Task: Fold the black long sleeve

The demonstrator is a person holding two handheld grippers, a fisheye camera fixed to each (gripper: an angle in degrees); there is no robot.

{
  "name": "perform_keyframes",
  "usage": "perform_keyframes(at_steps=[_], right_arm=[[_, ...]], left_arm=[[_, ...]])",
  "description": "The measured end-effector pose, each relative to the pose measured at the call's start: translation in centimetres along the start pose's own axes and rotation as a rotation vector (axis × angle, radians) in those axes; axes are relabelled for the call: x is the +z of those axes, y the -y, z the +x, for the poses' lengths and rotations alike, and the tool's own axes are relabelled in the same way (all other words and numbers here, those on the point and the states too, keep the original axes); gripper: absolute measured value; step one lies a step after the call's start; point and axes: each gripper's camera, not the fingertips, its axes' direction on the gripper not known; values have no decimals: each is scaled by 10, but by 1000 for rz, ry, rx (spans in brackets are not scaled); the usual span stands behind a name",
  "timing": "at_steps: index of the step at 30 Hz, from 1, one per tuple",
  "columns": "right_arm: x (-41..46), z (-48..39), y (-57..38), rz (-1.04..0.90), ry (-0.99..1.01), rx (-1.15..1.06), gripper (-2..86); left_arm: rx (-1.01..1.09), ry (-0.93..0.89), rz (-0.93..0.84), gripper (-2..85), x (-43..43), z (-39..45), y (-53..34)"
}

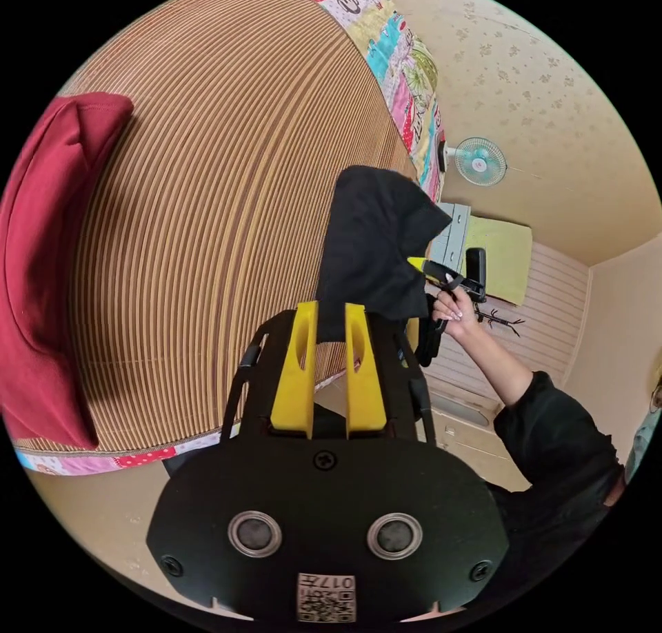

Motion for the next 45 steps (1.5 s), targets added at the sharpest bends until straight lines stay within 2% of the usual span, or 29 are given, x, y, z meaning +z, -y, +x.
perform_keyframes(at_steps=[3,6,12,15,18,21,25,26,28,30,32,33,35,39,40,45], right_arm=[[-29,64,-54,146,107,215,33],[-34,108,-105,226,132,401,32],[-27,137,-157,266,212,540,31],[-32,141,-172,254,218,591,30],[-42,142,-187,259,257,579,28],[-56,135,-200,278,336,481,27],[-65,125,-224,273,481,307,26],[-64,124,-232,233,438,316,26],[-66,115,-244,170,221,340,24],[-69,99,-257,109,-79,389,22],[-69,89,-271,96,-199,436,23],[-69,84,-282,111,-195,438,26],[-64,82,-301,130,-100,449,38],[-40,89,-355,238,318,530,76],[-36,90,-363,257,364,554,80],[3,91,-421,356,673,745,114]], left_arm=[[1,17,-38,74,19,9,22],[26,26,-122,88,51,23,48],[115,146,-370,119,139,55,95],[176,322,-494,129,182,62,112],[235,415,-580,105,207,63,129],[216,410,-627,90,209,62,151],[176,321,-677,113,200,57,175],[167,305,-688,126,199,55,180],[168,337,-688,123,198,55,187],[163,377,-677,107,195,53,194],[142,407,-659,82,190,47,204],[137,403,-656,80,189,45,207],[100,374,-656,78,182,37,217],[82,325,-763,97,191,23,220],[97,345,-771,96,194,22,220],[53,412,-695,60,185,4,229]])
